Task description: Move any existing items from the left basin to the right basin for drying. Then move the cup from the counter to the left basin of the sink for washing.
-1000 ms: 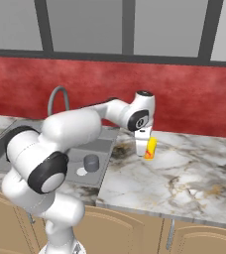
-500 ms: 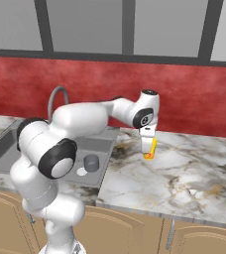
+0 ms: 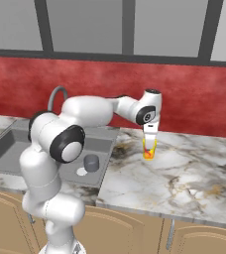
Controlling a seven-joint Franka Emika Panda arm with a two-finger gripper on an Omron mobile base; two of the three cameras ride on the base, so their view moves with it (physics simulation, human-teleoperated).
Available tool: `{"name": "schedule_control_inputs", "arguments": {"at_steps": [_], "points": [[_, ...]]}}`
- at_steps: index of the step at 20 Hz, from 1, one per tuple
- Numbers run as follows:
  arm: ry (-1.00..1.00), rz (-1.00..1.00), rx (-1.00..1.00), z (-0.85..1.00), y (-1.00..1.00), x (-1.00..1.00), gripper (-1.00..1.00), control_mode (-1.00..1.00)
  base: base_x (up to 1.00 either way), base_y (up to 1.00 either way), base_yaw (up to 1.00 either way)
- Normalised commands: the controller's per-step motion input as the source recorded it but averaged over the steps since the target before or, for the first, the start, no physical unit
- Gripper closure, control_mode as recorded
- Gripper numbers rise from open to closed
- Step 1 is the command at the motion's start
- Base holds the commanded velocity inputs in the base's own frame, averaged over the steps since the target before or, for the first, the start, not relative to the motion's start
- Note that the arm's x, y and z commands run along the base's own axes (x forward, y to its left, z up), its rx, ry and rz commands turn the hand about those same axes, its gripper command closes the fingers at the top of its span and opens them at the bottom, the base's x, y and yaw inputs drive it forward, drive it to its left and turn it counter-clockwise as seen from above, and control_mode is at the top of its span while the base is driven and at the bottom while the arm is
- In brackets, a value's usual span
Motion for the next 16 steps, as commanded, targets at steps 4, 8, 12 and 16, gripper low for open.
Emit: {"name": "schedule_control_inputs", "arguments": {"at_steps": [4, 8, 12, 16], "points": [[0.0, 0.03, 0.01, -0.17, -0.11, 0.25, -1.0, -1.0, 0.0, 0.0, 0.0], [0.0, 0.03, 0.02, -0.23, -0.1, 0.26, -1.0, -1.0, 0.0, 0.0, 0.0], [0.0, 0.03, 0.02, -0.25, -0.12, 0.28, -1.0, -1.0, 0.0, 0.0, 0.0], [0.0, 0.03, 0.02, -0.2, -0.13, 0.26, -1.0, -1.0, 0.0, 0.0, 0.0]]}}
